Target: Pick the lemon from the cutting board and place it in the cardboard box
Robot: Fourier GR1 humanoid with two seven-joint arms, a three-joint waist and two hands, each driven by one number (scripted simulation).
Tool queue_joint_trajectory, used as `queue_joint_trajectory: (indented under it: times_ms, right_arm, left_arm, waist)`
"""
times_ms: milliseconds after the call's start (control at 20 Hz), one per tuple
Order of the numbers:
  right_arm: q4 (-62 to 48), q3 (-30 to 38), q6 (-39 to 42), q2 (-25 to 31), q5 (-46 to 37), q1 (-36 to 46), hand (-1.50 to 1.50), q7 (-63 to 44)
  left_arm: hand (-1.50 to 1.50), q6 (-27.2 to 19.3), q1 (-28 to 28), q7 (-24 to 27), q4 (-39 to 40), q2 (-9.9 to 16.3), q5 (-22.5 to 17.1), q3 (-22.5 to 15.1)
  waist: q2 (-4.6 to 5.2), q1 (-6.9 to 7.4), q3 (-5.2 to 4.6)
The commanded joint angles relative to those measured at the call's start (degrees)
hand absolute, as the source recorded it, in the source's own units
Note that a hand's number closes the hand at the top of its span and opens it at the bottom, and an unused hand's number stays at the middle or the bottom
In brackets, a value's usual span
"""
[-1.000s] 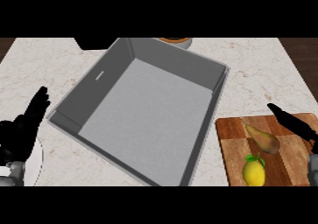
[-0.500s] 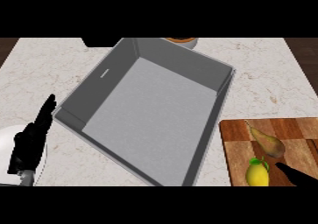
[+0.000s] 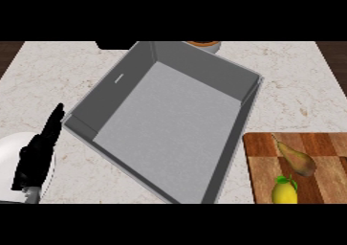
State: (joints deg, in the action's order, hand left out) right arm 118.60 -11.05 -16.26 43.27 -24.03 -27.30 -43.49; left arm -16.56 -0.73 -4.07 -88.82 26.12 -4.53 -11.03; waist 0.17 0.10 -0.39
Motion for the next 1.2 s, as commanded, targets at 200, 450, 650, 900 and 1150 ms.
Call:
queue_joint_trajectory:
  times_ms: [200, 450, 650, 900, 1150]
  right_arm:
    - [6.6, -6.4, 14.6, -2.3, -1.2, 12.9, -1.5, -26.9]
    - [-0.4, -12.0, 12.7, -10.3, -10.0, 15.4, -1.5, -28.4]
    - [1.0, -11.9, 15.7, -12.0, -12.1, 14.3, -1.5, -30.8]
    - [0.2, -11.7, 16.1, -14.0, -13.6, 11.1, -1.5, -28.0]
    - [-3.2, -14.5, 15.4, -19.8, -19.5, 13.0, -1.5, -28.7]
  left_arm:
    - [0.0, 2.3, 1.4, 0.6, 1.7, -1.2, 0.1, 0.8]
    - [0.0, 1.2, 4.5, -0.6, 4.4, -3.0, 2.0, 1.3]
    - [0.0, 2.5, 1.9, 0.0, 1.7, -2.2, 2.2, 1.9]
    - [0.0, 0.0, 2.1, -3.1, -0.2, -5.4, 5.0, 0.1]
    - [0.0, 3.1, 0.6, 2.0, 4.0, -5.3, 3.8, 3.1]
  waist:
    - [0.02, 0.67, 0.3]
    - [-0.01, 0.2, 0.35]
    - [-0.15, 0.1, 0.35]
    - [-0.21, -0.36, 0.38]
    - [-0.19, -0.16, 0.36]
